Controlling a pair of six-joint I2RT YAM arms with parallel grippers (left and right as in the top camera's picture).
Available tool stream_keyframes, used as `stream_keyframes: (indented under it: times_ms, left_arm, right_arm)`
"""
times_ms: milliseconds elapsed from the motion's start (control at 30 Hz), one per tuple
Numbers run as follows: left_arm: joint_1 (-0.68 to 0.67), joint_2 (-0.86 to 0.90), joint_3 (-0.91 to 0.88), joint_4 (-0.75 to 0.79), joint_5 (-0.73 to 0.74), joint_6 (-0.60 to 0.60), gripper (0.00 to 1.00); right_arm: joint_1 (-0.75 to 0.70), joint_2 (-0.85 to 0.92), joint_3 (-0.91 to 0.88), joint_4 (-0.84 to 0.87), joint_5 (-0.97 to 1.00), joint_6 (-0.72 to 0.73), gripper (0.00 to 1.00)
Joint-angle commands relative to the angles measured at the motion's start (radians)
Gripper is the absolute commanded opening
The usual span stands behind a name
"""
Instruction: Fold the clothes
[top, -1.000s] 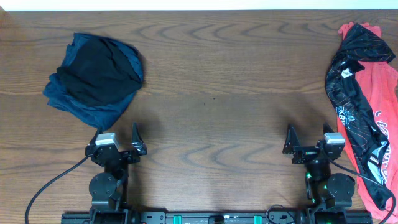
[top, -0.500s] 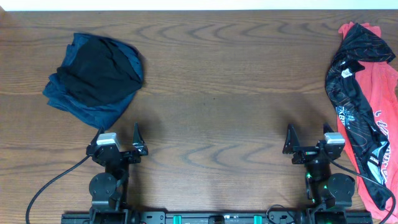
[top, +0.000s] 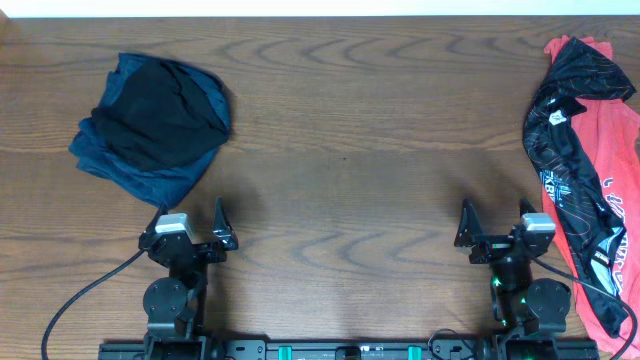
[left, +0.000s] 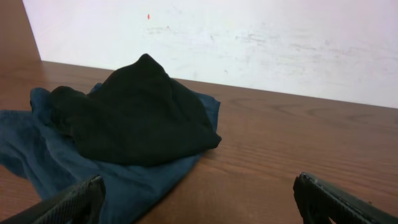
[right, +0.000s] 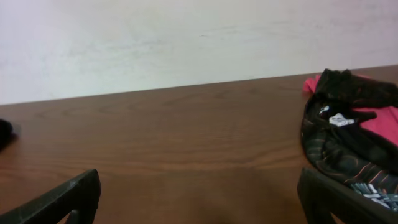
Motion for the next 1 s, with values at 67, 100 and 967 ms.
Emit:
stream_keyframes:
  times_ms: [67,100,967]
  left_arm:
    - [0.004,-0.005,-0.018,-0.041,0.002,-0.031,0.98]
    - [0.004,-0.005,-0.015,-0.042,0.012,-0.033,0.98]
    - [0.004,0.826,0.788,-0.68,0.206,-0.07,0.98]
  right_arm:
    - [-0.008,-0.002,-0.001,-0.004,-0.01,0.167,0.99]
    - [-0.008,0.0,-0.001,-0.003,-0.021,0.166,0.99]
    - [-0.008,0.838,0.663,-0.525,0.155,-0.023,0.99]
